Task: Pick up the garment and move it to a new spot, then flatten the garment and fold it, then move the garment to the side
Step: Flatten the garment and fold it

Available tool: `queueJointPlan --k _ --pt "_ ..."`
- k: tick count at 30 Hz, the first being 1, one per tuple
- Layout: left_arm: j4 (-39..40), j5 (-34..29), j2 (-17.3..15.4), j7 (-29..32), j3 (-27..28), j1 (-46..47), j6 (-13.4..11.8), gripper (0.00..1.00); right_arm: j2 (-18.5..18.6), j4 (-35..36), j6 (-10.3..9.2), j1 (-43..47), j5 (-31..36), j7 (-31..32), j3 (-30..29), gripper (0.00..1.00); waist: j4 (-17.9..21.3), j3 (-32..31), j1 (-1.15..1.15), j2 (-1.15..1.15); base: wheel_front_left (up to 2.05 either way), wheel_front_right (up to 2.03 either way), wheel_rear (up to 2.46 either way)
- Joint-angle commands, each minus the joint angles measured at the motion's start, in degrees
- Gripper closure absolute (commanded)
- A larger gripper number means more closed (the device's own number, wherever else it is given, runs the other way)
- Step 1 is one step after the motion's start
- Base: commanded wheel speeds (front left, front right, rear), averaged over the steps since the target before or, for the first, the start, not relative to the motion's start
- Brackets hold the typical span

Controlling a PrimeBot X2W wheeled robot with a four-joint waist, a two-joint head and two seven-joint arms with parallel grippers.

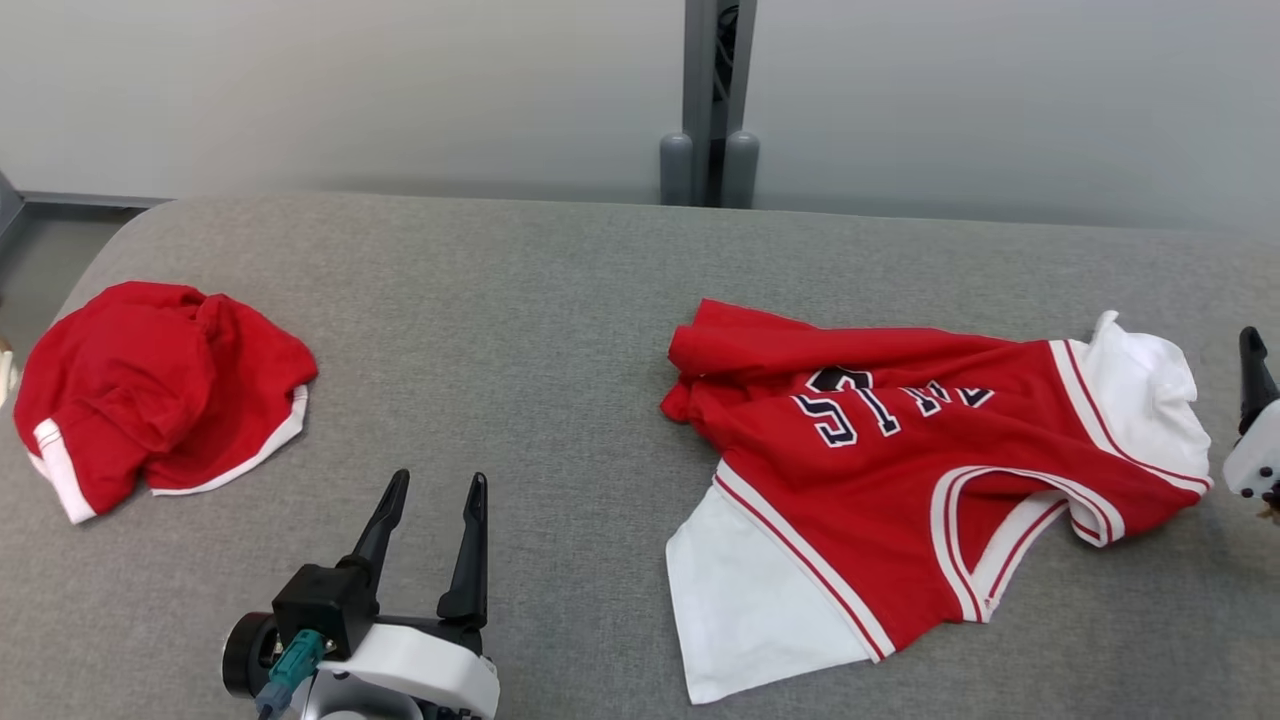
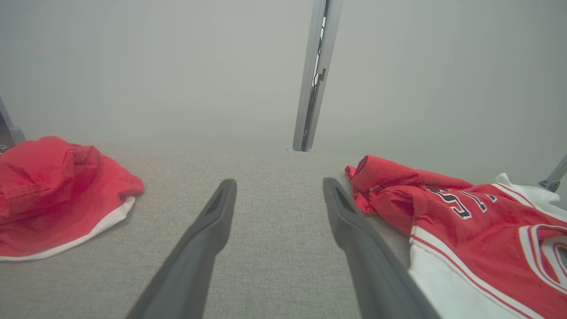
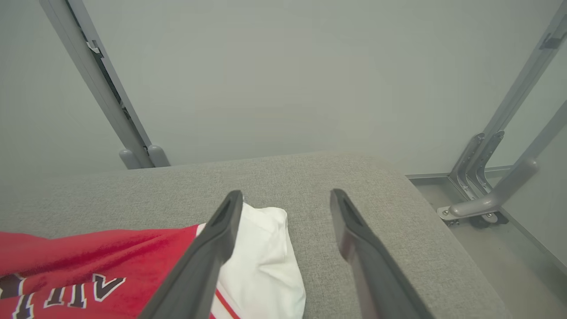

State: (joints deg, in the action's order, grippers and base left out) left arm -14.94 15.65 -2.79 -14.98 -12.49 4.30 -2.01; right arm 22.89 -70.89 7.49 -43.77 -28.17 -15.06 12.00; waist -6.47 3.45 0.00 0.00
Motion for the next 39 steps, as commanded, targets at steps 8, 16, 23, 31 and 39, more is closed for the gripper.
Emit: queueJointPlan --k 8,16,23,31,39 --pt "1.0 -0.1 -0.2 -0.2 0.8 1.1 -0.2 0.0 -3.3 19.6 0.0 2.5 7.9 -0.2 -2.5 0.0 3.1 -1.4 0.0 0.0 0.0 0.0 0.0" --pt "3.0 -1.6 -0.2 -0.2 3.0 1.8 -0.6 0.0 -8.0 43.5 0.0 15.5 15.5 -0.2 0.1 0.0 5.0 -2.4 0.0 0.0 0.0 0.0 0.0" --pt "4.4 -1.3 -0.2 -0.2 4.1 0.4 -1.0 0.0 -11.6 52.7 0.01 25.6 16.7 -0.2 0.4 0.0 5.6 -2.8 0.0 0.0 0.0 0.0 0.0" --pt "3.9 -1.5 -0.2 -0.2 4.0 -0.2 -1.1 0.0 -12.9 54.7 0.01 30.7 15.0 -0.2 2.2 0.0 5.4 -2.6 0.0 0.0 0.0 0.0 0.0" --pt "3.6 -0.9 -0.2 -0.2 2.8 0.6 -1.0 0.0 -10.5 53.1 0.01 31.3 10.6 -0.2 18.8 0.0 3.5 -1.3 0.0 0.0 0.0 0.0 0.0"
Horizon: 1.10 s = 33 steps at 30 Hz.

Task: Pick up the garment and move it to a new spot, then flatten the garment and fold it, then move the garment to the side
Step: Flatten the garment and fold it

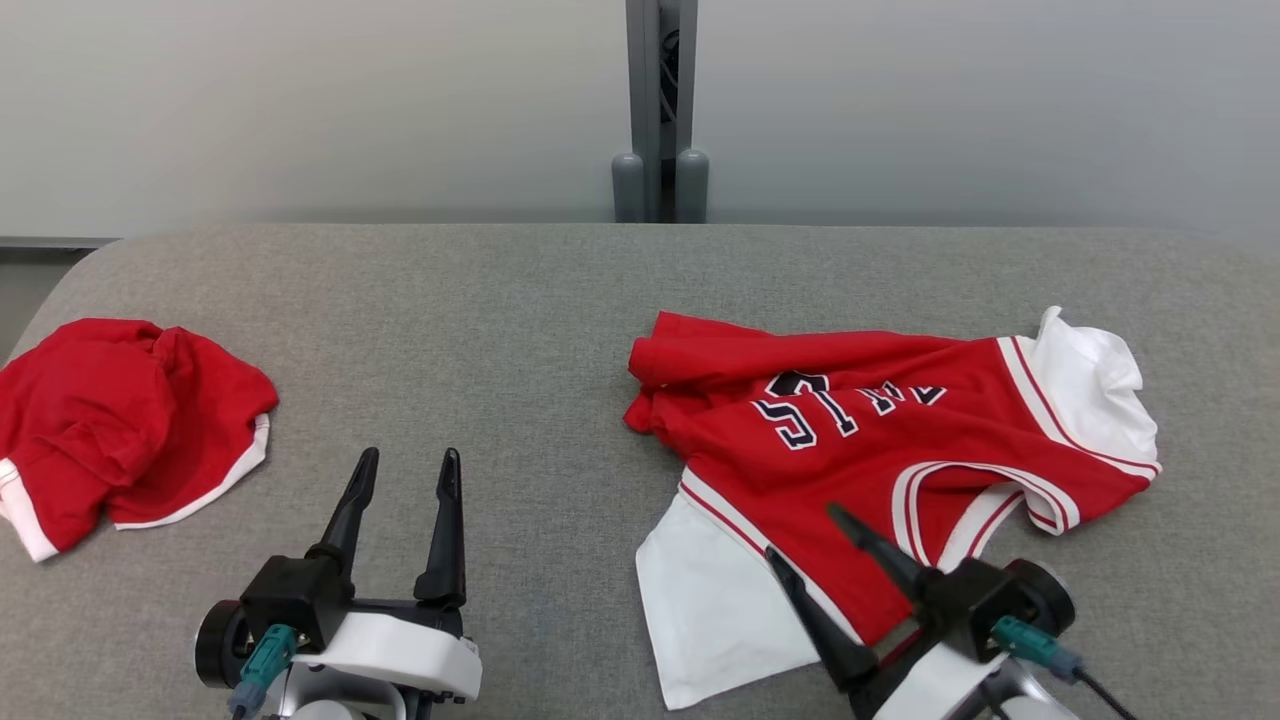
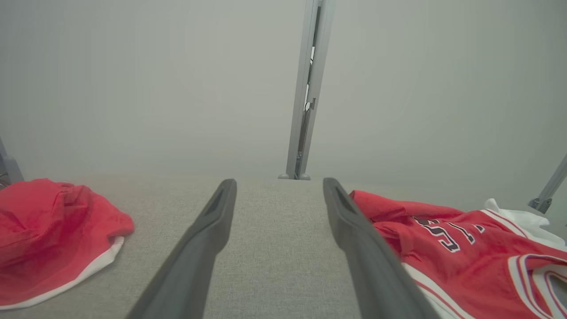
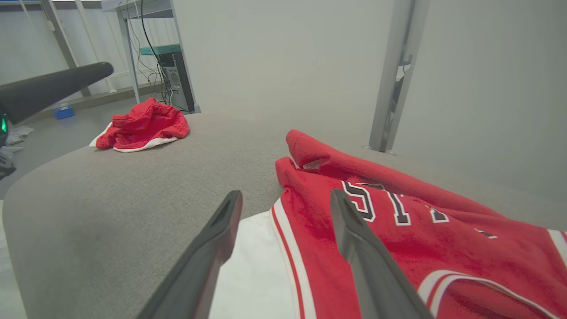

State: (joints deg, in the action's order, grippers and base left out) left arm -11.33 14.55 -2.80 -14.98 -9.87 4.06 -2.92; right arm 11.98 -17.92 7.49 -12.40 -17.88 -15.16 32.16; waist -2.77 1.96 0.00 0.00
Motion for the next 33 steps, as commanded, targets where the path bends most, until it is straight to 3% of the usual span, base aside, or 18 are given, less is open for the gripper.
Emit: queueJointPlan --k 1,4,5,9,10,14,15,16,18,26,33 --pt "0.0 0.3 -0.2 -0.2 0.0 0.9 -0.2 0.0 0.7 -0.7 0.01 -0.4 -0.6 -0.1 1.0 0.0 -0.5 0.4 0.0 0.0 0.0 0.0 0.0" --pt "-0.2 0.6 -0.2 -0.2 -0.6 1.4 -0.3 0.0 1.6 -6.6 0.01 -2.7 -2.9 -0.1 9.6 0.0 -1.9 1.1 0.0 0.0 0.0 0.0 0.0" --pt "-0.4 0.6 -0.2 -0.2 -1.1 1.5 -0.2 0.0 1.0 -11.7 0.01 -4.6 -5.6 0.8 15.0 0.0 -3.4 1.6 0.0 0.0 0.0 0.0 0.0" --pt "-0.6 0.7 -0.2 -0.2 -1.5 2.0 -0.4 0.0 0.5 -15.5 0.01 -7.6 -9.1 0.6 21.8 0.0 -5.2 2.3 0.0 0.0 0.0 0.0 0.0" --pt "-0.7 0.7 -0.2 -0.2 -1.5 2.1 -0.5 0.0 0.7 -17.4 0.01 -9.9 -10.8 0.4 26.4 0.0 -6.2 2.7 0.0 0.0 0.0 0.0 0.0" --pt "-0.7 0.8 -0.2 -0.2 -1.4 2.0 -0.5 0.0 1.1 -20.5 0.0 -12.2 -11.1 0.2 30.4 0.0 -7.1 3.0 0.0 0.0 0.0 0.0 0.0" --pt "-0.7 0.8 -0.2 -0.2 -1.4 2.0 -0.5 0.0 0.9 -21.5 0.01 -12.6 -11.3 0.2 30.9 0.07 -7.2 3.0 0.0 0.0 0.0 0.0 0.0" --pt "-0.7 0.8 -0.2 -0.2 -1.4 2.0 -0.6 0.0 0.6 -22.4 0.0 -12.9 -11.6 0.1 31.3 0.55 -7.3 3.0 0.0 0.0 0.0 0.0 0.0" --pt "-0.8 0.7 -0.2 -0.2 -1.3 2.0 -0.6 0.0 0.4 -23.9 0.01 -13.7 -11.5 0.0 32.2 1.0 -7.3 3.0 0.0 0.0 0.0 0.0 0.0" --pt "-0.5 0.7 -0.2 -0.2 -0.7 1.6 -0.8 0.0 0.0 -25.7 0.0 -15.7 -11.3 -0.1 32.5 1.0 -6.0 2.5 0.0 0.0 0.0 0.0 0.0" --pt "-0.6 0.9 -0.2 -0.2 -0.2 0.9 -0.7 0.0 1.4 -21.5 0.0 -15.9 -9.5 -0.1 27.1 1.0 -2.9 1.3 0.0 0.0 0.0 0.0 0.0"
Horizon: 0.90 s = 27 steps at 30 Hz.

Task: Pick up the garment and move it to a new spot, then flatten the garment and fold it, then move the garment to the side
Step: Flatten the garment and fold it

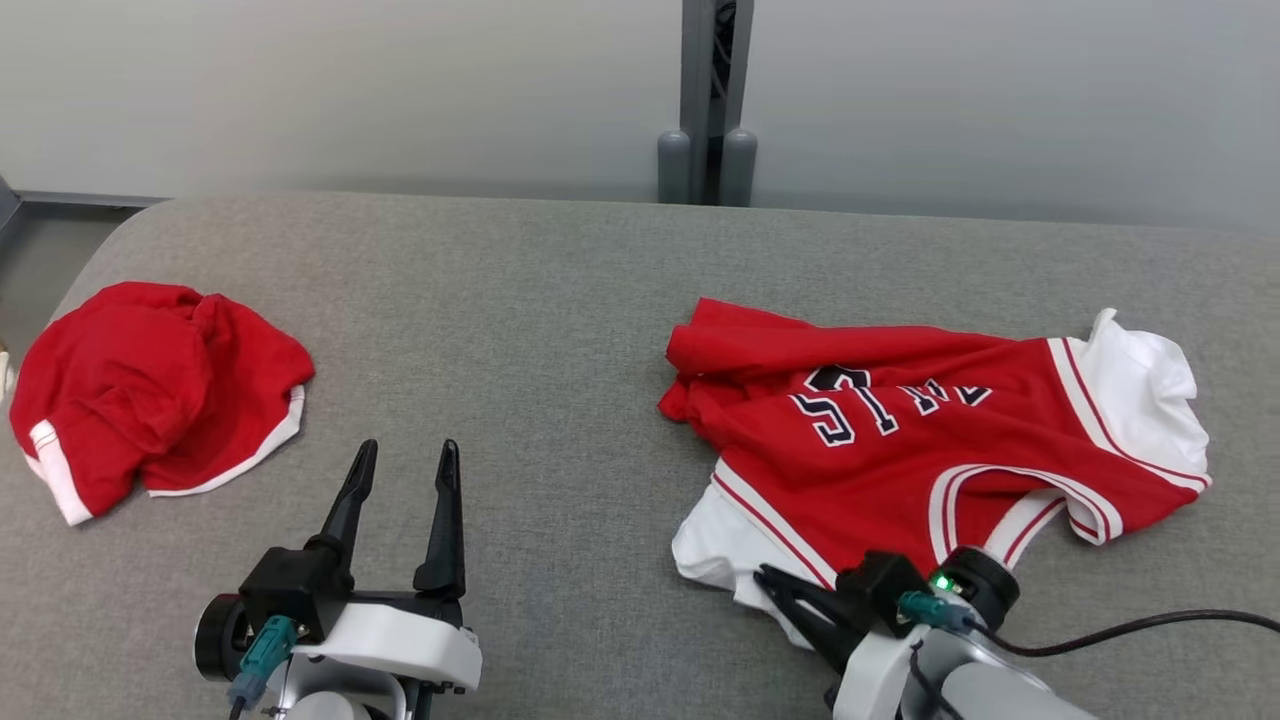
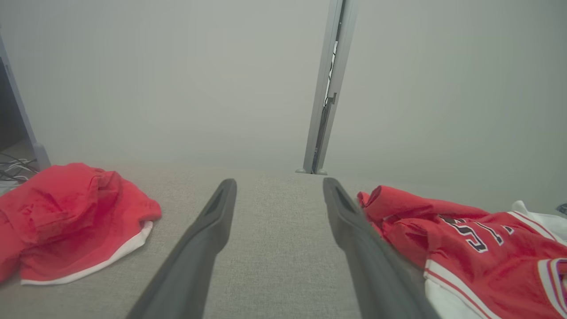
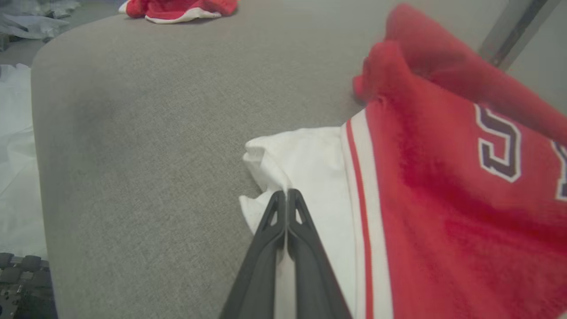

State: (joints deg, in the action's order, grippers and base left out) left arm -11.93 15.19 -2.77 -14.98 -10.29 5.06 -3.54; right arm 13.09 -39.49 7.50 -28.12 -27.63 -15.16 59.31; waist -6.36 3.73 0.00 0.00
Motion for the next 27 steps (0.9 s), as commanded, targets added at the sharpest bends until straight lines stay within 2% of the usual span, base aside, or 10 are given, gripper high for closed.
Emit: queueJointPlan --k 1,5,8,14,21,27 --pt "0.0 0.2 -0.2 -0.2 0.2 -0.3 -0.1 0.0 0.8 1.1 -0.01 0.2 0.3 -0.1 -1.5 1.0 1.2 -0.6 0.0 0.0 0.0 0.0 0.0" --pt "0.0 0.4 -0.2 -0.2 0.9 -1.1 -0.2 0.0 3.5 5.6 -0.01 1.9 1.1 -0.1 -7.3 1.0 3.7 -1.5 0.0 0.0 0.0 0.0 0.0" --pt "-0.2 0.6 -0.2 -0.2 1.1 -1.7 0.0 0.0 7.4 11.0 -0.01 4.0 4.0 -0.1 -14.3 1.0 6.4 -2.5 0.0 0.0 0.0 0.0 0.0" --pt "0.0 1.0 -0.2 -0.2 0.8 -1.3 0.0 0.0 11.1 19.0 0.0 7.7 10.0 -0.1 -29.1 1.0 10.1 -2.6 0.0 0.0 0.0 0.0 0.0" --pt "-0.1 1.1 -0.2 -0.2 0.4 -0.8 -0.3 0.0 10.5 27.7 -0.01 12.5 18.3 -0.1 -45.2 1.0 12.7 -2.5 0.0 0.0 0.0 0.0 0.0" --pt "-0.1 1.3 -0.2 -0.2 0.2 -0.6 -0.3 0.0 8.2 30.0 -0.01 17.0 26.3 -0.1 -56.6 1.0 13.4 -2.3 0.0 0.0 0.0 0.0 0.0"
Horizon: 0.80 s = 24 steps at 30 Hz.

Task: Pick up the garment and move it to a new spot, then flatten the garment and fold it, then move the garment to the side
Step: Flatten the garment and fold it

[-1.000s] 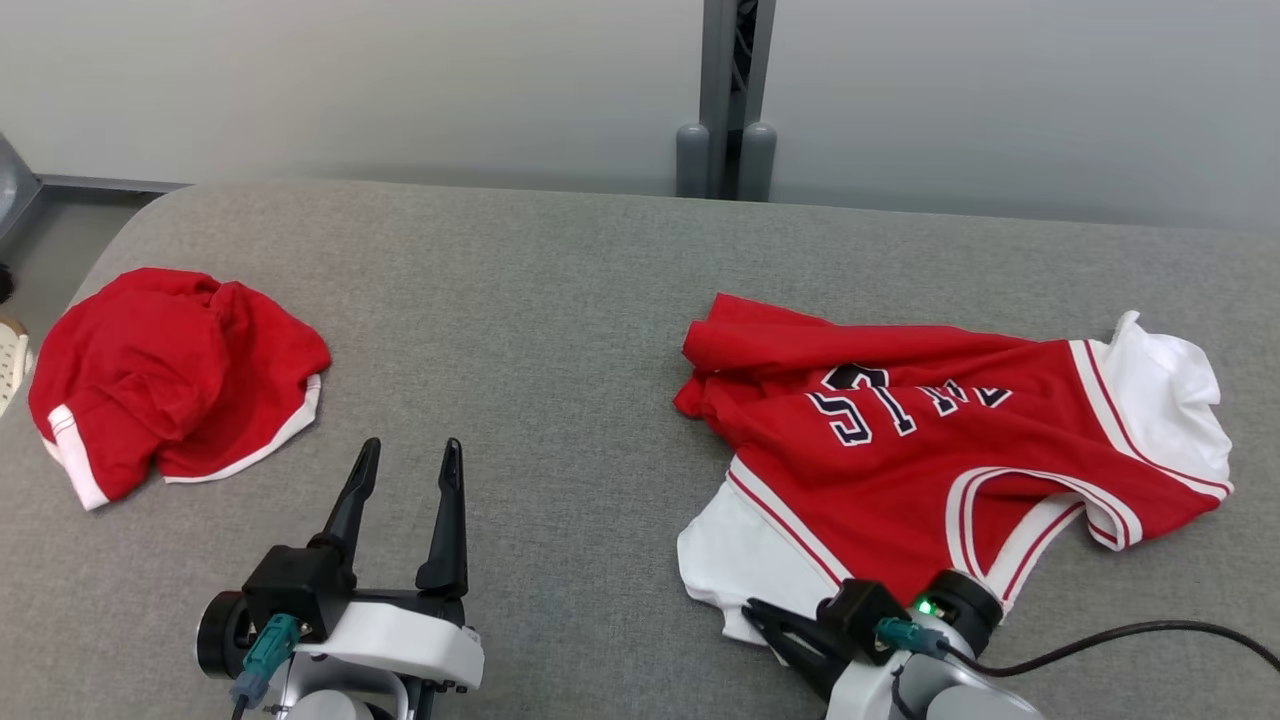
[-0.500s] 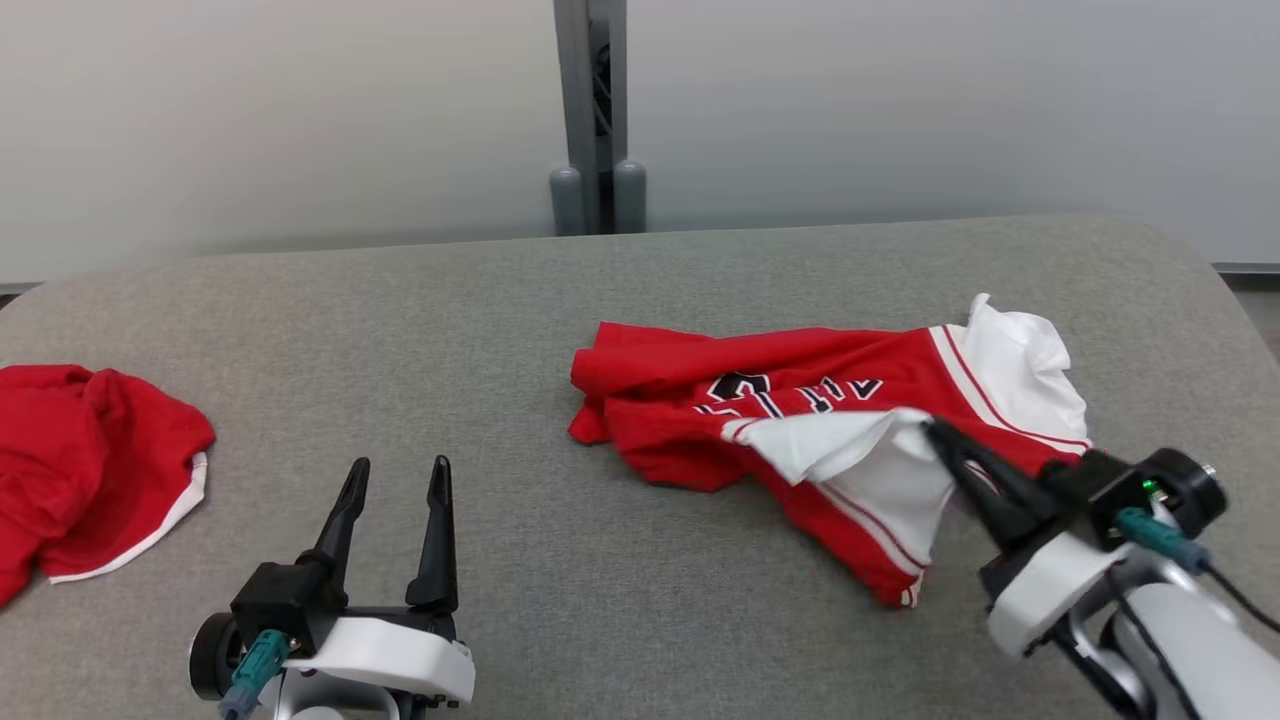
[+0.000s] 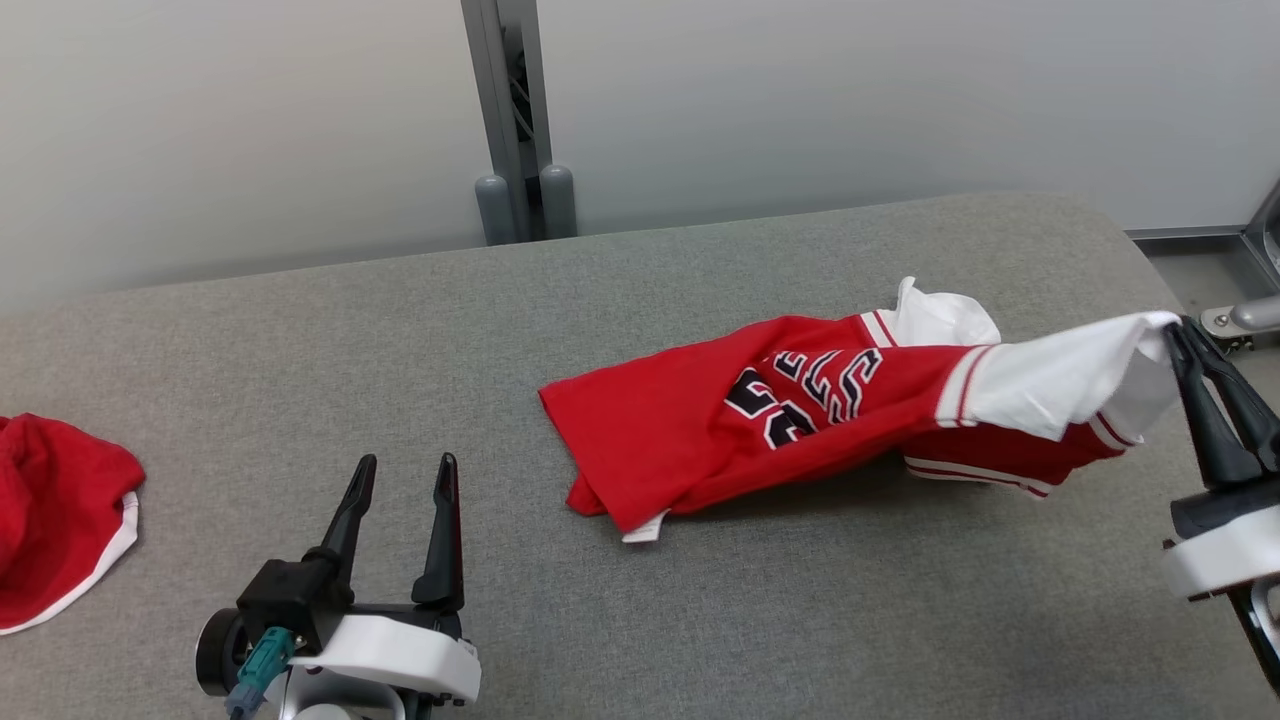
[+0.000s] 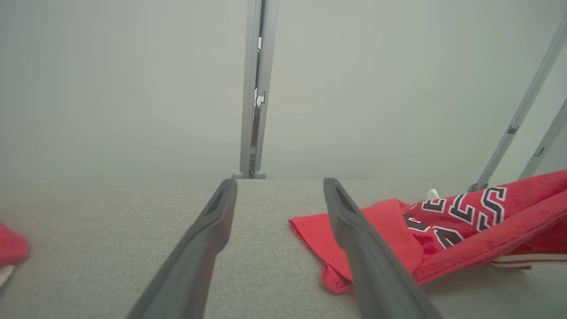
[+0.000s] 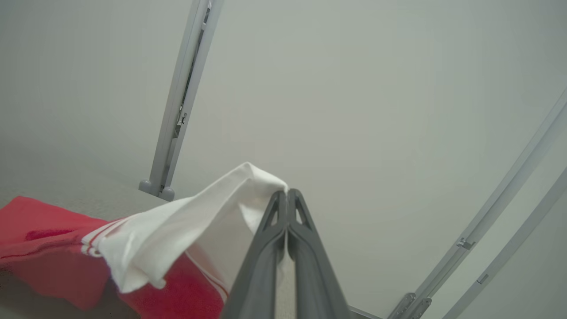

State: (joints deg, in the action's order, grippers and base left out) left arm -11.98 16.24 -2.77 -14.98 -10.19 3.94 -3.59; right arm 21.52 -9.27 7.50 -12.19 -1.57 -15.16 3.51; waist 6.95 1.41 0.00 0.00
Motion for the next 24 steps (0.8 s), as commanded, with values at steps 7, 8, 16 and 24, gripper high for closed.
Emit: queueJointPlan --k 7,8,16,24 --pt "-0.2 0.4 -0.2 -0.2 -0.5 1.0 -0.1 0.0 -0.7 -10.6 -0.01 4.8 0.9 3.1 -1.3 1.0 0.0 0.3 0.0 0.0 0.0 0.0 0.0" --pt "-0.2 0.4 -0.2 -0.2 -0.5 1.0 -0.1 0.0 -0.7 -10.6 -0.01 4.8 0.9 3.1 -1.3 1.0 0.0 0.3 0.0 0.0 0.0 0.0 0.0" --pt "-0.3 0.3 -0.2 -0.2 -0.7 1.4 0.0 0.0 0.9 -23.1 -0.01 5.0 -9.9 13.0 8.0 0.0 -0.3 1.2 0.0 0.0 0.0 0.0 0.0" --pt "-0.5 -0.1 -0.2 -0.2 0.0 2.0 0.2 0.0 1.6 -23.8 -0.01 -0.7 -9.9 8.7 3.6 0.0 0.5 1.7 0.0 0.0 0.0 0.0 0.0"
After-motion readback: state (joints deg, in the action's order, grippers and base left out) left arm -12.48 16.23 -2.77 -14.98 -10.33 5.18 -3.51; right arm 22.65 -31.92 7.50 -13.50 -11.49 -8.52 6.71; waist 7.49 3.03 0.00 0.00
